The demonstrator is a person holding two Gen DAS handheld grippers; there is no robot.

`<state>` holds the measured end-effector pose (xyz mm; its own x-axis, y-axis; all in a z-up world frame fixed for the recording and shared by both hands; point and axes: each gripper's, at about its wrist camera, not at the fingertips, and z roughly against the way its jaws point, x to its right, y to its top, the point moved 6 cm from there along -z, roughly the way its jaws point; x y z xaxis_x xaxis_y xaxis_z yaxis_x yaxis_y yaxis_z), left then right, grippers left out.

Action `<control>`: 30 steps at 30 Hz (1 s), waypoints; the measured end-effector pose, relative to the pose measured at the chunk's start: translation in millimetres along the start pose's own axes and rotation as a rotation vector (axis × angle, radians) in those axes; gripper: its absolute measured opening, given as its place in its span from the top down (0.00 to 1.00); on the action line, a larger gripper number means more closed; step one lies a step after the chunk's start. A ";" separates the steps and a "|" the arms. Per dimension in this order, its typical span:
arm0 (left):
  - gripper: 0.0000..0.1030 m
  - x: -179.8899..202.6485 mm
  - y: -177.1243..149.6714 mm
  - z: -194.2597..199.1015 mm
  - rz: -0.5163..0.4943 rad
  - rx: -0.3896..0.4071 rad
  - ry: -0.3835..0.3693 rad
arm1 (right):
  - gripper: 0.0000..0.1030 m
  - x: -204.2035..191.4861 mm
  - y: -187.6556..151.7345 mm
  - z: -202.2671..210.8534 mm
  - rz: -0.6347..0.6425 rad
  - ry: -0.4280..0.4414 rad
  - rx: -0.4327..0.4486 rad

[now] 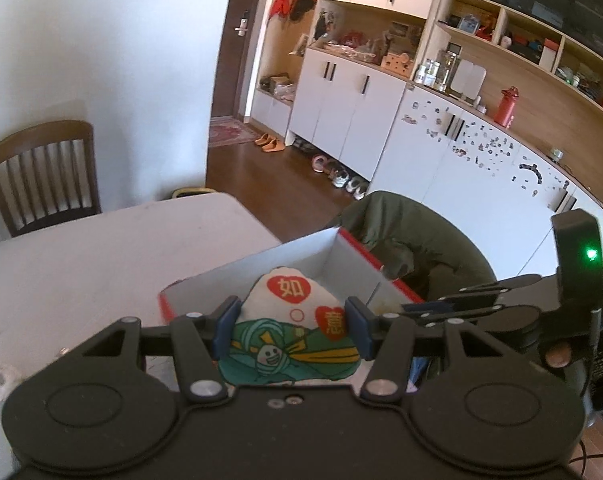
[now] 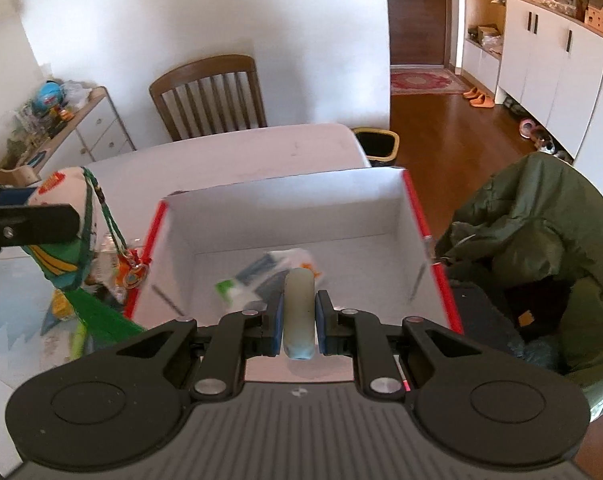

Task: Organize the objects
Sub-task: 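Carry the roller and pouch over the red box with both grippers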

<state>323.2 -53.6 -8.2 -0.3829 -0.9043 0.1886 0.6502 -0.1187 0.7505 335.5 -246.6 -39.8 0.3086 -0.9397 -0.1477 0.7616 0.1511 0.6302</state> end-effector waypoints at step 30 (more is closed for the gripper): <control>0.46 12.0 -61.7 -150.2 -0.005 -0.309 0.018 | 0.85 37.1 0.9 -111.7 0.094 0.029 -0.173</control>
<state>377.0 -118.7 -147.4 -0.3765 -0.9103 0.1722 0.8183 -0.2396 0.5225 411.2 -247.0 -129.9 0.3974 -0.9101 -0.1174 0.8145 0.2909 0.5020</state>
